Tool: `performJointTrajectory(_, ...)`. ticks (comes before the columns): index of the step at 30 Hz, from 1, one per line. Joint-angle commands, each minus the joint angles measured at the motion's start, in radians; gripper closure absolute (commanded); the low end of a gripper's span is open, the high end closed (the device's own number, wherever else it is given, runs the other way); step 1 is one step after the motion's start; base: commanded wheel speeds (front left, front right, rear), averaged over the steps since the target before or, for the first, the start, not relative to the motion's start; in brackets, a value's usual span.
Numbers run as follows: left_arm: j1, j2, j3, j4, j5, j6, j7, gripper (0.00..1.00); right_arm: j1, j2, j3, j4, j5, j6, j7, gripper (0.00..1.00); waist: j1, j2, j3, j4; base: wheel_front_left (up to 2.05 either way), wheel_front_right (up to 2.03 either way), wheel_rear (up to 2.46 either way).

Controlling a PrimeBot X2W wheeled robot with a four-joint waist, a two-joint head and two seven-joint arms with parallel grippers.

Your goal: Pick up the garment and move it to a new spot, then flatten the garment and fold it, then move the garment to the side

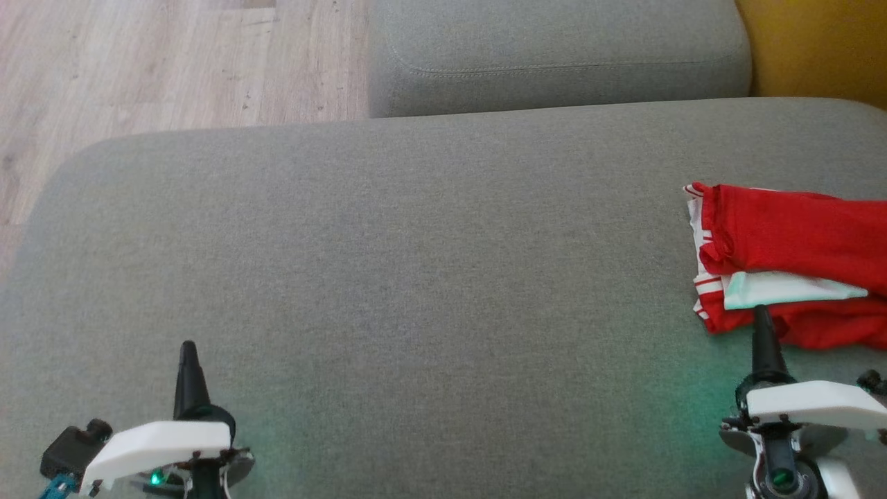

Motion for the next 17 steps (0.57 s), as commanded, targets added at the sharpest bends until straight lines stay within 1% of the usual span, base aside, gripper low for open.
performJointTrajectory(1, -0.056, 0.006, 0.028, -0.036, -0.018, -0.005, 0.005, 1.00, -0.050, -0.005, 0.008, -0.040, 0.023, 0.000, 0.007, 1.00, 0.0000, 0.0000, 0.000, 0.000, 0.00, 0.00, 0.00)
performJointTrajectory(17, -0.059, 0.007, 0.056, -0.044, -0.172, -0.009, 0.052, 1.00, -0.053, -0.006, -0.006, -0.061, 0.202, -0.001, 0.052, 1.00, 0.0000, 0.0000, -0.001, -0.008, 0.00, 0.00, 0.00)
